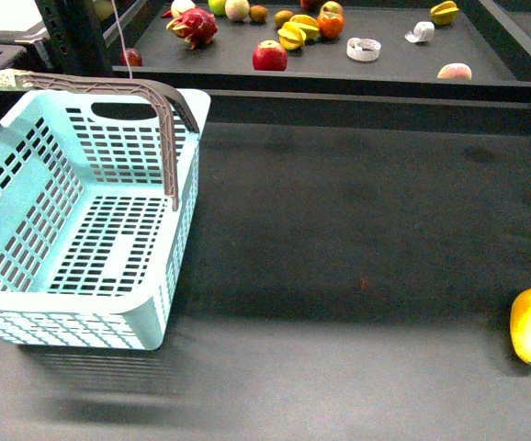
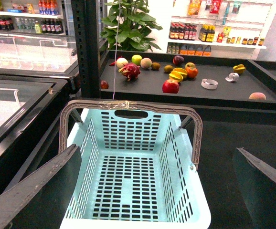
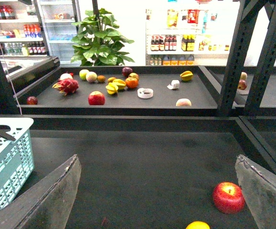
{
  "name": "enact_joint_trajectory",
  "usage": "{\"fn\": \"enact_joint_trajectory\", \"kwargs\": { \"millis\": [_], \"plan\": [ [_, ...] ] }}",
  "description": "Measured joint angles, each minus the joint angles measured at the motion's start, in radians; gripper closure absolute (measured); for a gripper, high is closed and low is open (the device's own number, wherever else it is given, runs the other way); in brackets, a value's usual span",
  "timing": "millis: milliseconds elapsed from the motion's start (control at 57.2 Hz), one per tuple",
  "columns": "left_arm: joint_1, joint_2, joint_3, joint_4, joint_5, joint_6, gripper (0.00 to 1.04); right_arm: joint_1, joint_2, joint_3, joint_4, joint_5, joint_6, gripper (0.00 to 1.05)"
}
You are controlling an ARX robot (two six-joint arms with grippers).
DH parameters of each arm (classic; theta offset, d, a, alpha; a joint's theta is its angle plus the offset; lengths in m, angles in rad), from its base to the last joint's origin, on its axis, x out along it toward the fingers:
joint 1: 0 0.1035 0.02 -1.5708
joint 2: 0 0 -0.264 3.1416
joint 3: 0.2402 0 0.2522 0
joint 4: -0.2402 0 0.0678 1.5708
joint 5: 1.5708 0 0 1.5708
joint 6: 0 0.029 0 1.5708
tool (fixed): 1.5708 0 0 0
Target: Pick mango with right arm and hold basket with left
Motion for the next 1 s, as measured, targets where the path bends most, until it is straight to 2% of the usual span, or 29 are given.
{"fn": "enact_joint_trajectory", "kwargs": {
  "millis": [997],
  "plan": [
    [0.0, 0.0, 0.0, 0.0, 0.0, 0.0, 0.06, 0.0, 0.0, 0.0, 0.0, 0.0, 0.0, 0.08]
  ]
}}
